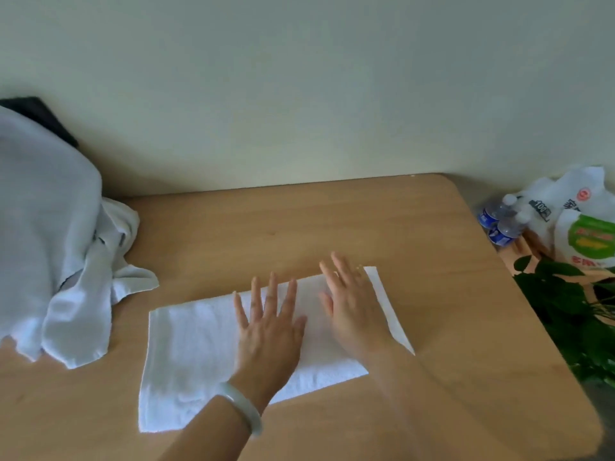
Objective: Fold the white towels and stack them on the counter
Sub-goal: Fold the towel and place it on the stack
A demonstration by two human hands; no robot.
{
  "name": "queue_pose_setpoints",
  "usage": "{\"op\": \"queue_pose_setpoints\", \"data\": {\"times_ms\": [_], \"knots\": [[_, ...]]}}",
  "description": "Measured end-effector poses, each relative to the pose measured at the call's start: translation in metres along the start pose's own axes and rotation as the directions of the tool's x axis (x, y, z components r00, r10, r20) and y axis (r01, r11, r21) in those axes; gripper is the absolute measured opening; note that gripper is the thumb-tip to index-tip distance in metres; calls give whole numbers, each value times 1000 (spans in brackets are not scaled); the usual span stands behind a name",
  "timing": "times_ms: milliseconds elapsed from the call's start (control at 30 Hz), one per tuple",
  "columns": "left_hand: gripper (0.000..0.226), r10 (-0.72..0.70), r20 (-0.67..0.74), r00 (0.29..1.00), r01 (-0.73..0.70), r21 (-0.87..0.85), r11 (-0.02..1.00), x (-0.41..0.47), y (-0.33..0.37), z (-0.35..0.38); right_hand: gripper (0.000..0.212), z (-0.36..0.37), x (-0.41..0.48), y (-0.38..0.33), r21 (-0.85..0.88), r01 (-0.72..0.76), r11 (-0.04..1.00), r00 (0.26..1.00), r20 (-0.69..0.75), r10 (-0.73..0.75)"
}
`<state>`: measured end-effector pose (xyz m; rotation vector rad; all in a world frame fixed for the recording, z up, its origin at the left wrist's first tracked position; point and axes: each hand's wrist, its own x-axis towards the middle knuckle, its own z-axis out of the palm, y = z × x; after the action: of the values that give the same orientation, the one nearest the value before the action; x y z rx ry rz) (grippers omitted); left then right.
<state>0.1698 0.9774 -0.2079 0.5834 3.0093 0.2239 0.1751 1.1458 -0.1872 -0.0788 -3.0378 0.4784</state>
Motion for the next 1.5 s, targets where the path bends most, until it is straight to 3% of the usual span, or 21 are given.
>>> {"op": "queue_pose_setpoints", "data": {"times_ms": [67, 267, 333, 400, 467, 500, 567, 633, 700, 800, 867, 933, 1000, 1200, 1300, 1400, 1500], "knots": [[61, -61, 48, 997, 60, 14, 998, -16, -37, 7, 70, 21, -2, 12, -63, -1, 998, 992, 127, 9], [60, -295, -16, 955, 294, -45, 955, -47, -121, -6, 75, 28, -4, 18, -210, -111, 971, 972, 180, 150], [60, -305, -38, 951, 299, -115, 947, -60, -136, -12, 82, 23, -2, 5, -256, -149, 955, 969, 157, 193], [63, -378, -86, 922, 343, -276, 898, -79, -145, -20, 76, 21, 2, -26, -203, -37, 978, 998, 38, 45], [64, -523, -133, 842, 422, -443, 791, -103, -145, -26, 58, 32, 1, -77, -37, 288, 957, 957, -8, -289], [57, -584, -133, 801, 450, -511, 733, -115, -141, -29, 52, 41, 1, -106, 42, 457, 889, 888, 45, -458], [29, -660, -48, 750, 498, -616, 611, -134, -131, -32, 50, 62, 3, -157, 142, 631, 763, 746, 158, -646], [23, -674, 53, 737, 530, -664, 527, -144, -123, -34, 51, 82, 11, -182, 138, 673, 726, 696, 212, -686], [29, -699, 112, 707, 554, -702, 448, -149, -122, -33, 53, 94, 16, -191, 75, 673, 735, 698, 263, -666], [39, -706, 255, 661, 521, -833, 187, -147, -125, -38, 57, 100, 13, -188, 18, 683, 731, 698, 280, -659], [39, -682, 307, 664, 492, -866, 89, -145, -127, -39, 58, 99, 11, -188, -9, 681, 733, 707, 272, -653], [28, -679, 296, 672, 523, -839, 152, -145, -134, -37, 58, 97, 12, -190, -26, 675, 738, 712, 284, -642], [20, -664, 266, 699, 563, -777, 282, -147, -141, -33, 57, 98, 13, -188, -29, 665, 747, 721, 287, -631], [16, -612, 174, 772, 569, -618, 543, -153, -136, -35, 61, 96, 14, -192, -31, 642, 766, 732, 323, -600], [34, -609, -56, 791, 541, -399, 740, -139, -122, -47, 63, 78, 9, -187, -36, 519, 854, 846, 162, -507], [43, -373, -249, 894, 296, -296, 908, -90, -94, -44, 54, 61, -1, -160, -77, 298, 952, 954, -8, -299], [56, -187, -11, 982, 179, -234, 956, -51, -75, -25, 51, 66, -14, -124, -105, 236, 966, 971, 64, -231]]}}
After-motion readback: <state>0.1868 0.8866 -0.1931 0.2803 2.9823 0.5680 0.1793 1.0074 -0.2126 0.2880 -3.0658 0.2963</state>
